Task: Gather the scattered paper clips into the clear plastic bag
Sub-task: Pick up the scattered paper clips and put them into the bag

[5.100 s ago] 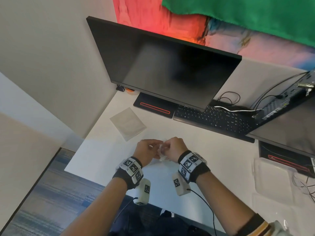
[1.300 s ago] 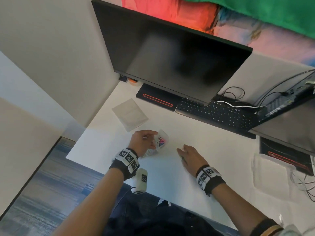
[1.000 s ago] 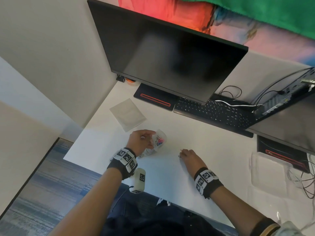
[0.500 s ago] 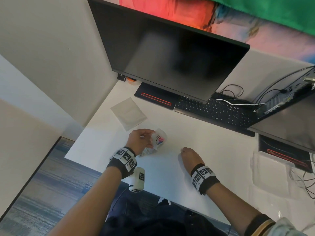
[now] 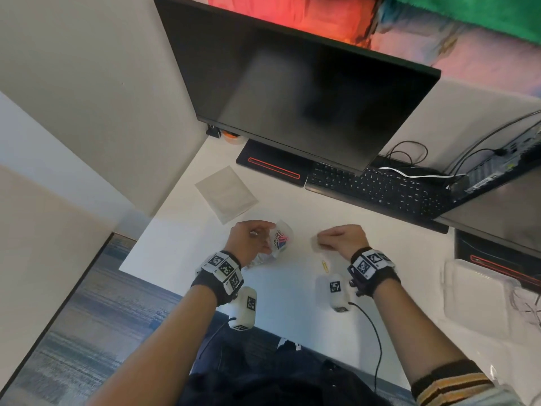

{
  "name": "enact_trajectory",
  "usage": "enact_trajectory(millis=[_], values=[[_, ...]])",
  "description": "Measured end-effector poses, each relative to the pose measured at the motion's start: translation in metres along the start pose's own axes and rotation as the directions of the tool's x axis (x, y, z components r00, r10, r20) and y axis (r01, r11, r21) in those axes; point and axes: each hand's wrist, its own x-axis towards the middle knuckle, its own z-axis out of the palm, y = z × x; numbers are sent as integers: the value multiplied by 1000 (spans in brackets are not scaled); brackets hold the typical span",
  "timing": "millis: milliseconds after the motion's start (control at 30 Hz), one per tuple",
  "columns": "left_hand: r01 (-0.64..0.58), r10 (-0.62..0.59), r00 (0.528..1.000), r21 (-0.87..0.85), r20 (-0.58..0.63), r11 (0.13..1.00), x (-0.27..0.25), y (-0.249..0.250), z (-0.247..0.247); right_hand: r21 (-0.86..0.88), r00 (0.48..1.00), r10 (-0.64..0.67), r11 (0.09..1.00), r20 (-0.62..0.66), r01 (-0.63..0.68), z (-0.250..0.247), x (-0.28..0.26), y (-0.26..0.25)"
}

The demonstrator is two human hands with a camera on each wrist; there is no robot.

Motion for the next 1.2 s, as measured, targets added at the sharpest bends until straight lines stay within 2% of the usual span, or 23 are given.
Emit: enact_trajectory(millis=[67,133,267,367,433,500,533,600,667,833,1000,1100,1200], values=[[3,-3,1000,10,5,1000,0,0,1,101,990,-79,993,114,67,12,-8,-17],[-1,1,1000,29,8,1000,0,3,3,86,969,-170,984,179,156,29,-15,-30],[-30,30,999,28,27,999,-3,8,8,-215,926,-319,908,201,359,60,-22,-39],[-39,38,999,31,25,999,-4,9,9,-279,908,-358,869,218,410,64,-25,-43],[-40,39,999,25,22,999,-4,7,7,-159,919,-364,909,149,386,54,-27,-43],[-37,36,999,19,18,999,-3,6,6,-46,957,-290,956,19,290,37,-25,-32],[-38,37,999,15,20,999,-3,5,5,-61,971,-235,971,-31,233,26,-22,-22],[-36,36,999,16,18,999,-3,5,3,-253,990,-117,963,-74,95,7,-14,5],[-35,34,999,34,13,999,-2,6,3,-456,998,-1,890,-67,-30,-2,-14,29],[-61,61,998,93,11,994,-1,10,9,-446,995,-41,895,-90,-4,15,-28,49],[-70,69,998,115,12,991,-1,13,13,-422,997,12,906,78,22,16,-29,35],[-85,82,996,140,21,986,-3,19,14,-201,984,-166,964,67,176,14,-34,5],[-97,93,995,199,33,975,-3,22,17,-131,912,-403,903,80,410,24,-40,-29]])
